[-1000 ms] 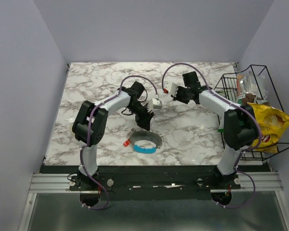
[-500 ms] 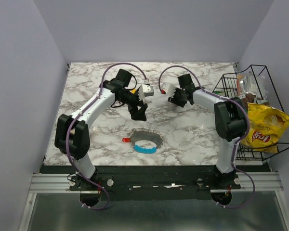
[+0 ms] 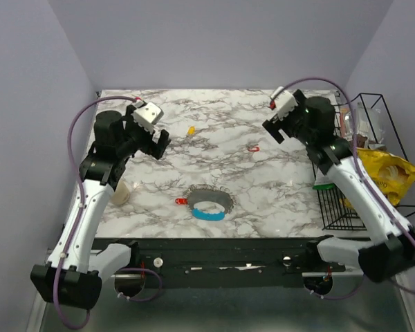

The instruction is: Remove the keys from the keyring

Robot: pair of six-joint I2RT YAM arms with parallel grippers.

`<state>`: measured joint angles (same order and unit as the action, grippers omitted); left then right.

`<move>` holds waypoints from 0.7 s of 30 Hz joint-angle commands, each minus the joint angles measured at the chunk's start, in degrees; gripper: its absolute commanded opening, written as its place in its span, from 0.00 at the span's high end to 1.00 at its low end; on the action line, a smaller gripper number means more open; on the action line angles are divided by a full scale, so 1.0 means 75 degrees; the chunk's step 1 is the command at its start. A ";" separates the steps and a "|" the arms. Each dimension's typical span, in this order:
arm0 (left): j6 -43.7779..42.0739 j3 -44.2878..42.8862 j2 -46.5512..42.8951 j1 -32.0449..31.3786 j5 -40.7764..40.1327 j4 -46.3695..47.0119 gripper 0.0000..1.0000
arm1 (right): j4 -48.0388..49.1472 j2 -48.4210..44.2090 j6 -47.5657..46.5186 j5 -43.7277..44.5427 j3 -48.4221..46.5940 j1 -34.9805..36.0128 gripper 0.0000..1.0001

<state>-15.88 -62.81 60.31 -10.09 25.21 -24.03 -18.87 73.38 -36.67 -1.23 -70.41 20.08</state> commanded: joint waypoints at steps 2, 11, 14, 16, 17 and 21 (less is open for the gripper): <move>0.0395 -0.0917 -0.0202 0.0989 -0.1395 -0.0390 0.01 | 0.0451 -0.2629 0.1619 0.0855 0.1114 0.0007 0.00; 0.0910 -0.0146 -0.1840 0.2142 -0.0221 -0.0359 0.01 | 0.2174 -0.5915 0.1502 0.2859 0.2881 -0.0005 0.00; 0.0992 0.0100 -0.2135 0.2341 0.0153 -0.0229 0.01 | 0.2270 -0.6444 0.1385 0.2965 0.3199 -0.0040 0.00; 0.1016 0.0066 -0.2136 0.2422 0.0201 -0.0288 0.01 | 0.2305 -0.6701 0.1315 0.3000 0.3317 -0.0052 0.00; 0.1027 0.0066 -0.2159 0.2435 0.0189 -0.0276 0.01 | 0.2317 -0.6772 0.1314 0.3024 0.3353 -0.0063 0.00; 0.1179 0.0124 -0.2183 0.2517 0.0505 -0.0124 0.01 | 0.2329 -0.6960 0.1443 0.2966 0.3482 -0.0122 0.00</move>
<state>-8.97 -62.85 43.92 7.92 25.06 -25.89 -3.88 22.81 -26.52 18.98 -45.23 19.68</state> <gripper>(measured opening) 0.985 0.997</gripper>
